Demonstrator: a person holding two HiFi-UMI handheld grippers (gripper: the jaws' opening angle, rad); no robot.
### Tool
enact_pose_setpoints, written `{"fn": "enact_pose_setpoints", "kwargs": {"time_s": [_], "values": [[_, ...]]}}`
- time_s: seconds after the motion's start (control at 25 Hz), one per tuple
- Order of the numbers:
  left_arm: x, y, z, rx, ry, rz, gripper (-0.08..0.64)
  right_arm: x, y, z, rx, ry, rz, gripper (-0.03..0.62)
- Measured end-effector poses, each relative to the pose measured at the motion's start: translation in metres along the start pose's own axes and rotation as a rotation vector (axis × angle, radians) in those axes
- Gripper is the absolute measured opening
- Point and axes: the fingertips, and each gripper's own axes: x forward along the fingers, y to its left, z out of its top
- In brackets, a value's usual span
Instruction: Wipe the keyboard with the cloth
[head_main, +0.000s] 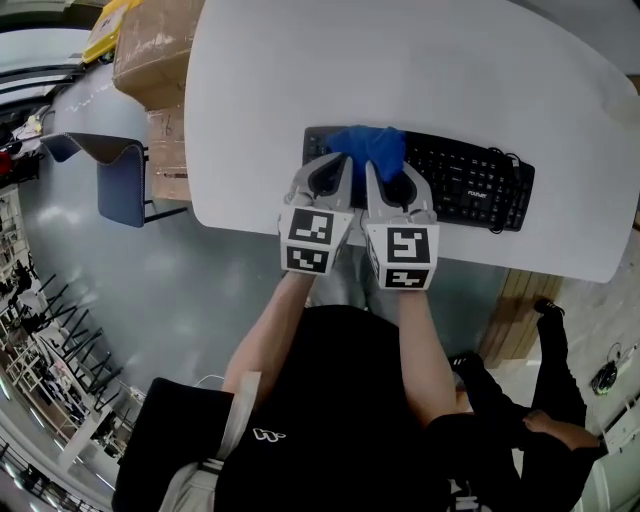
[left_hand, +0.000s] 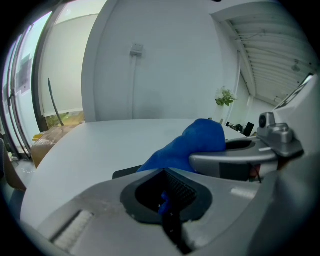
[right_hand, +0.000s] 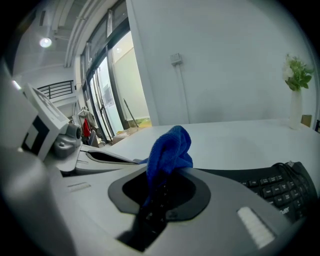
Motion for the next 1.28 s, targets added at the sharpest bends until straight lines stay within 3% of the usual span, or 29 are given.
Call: {"fn": "enact_pose_setpoints", "kwargs": {"time_s": [1.28], "values": [[0.054, -0.123, 0.021, 0.093, 0.06, -0.142, -0.003, -0.068, -0.116, -0.016, 0.065, -0.021, -0.159, 0.074]]}}
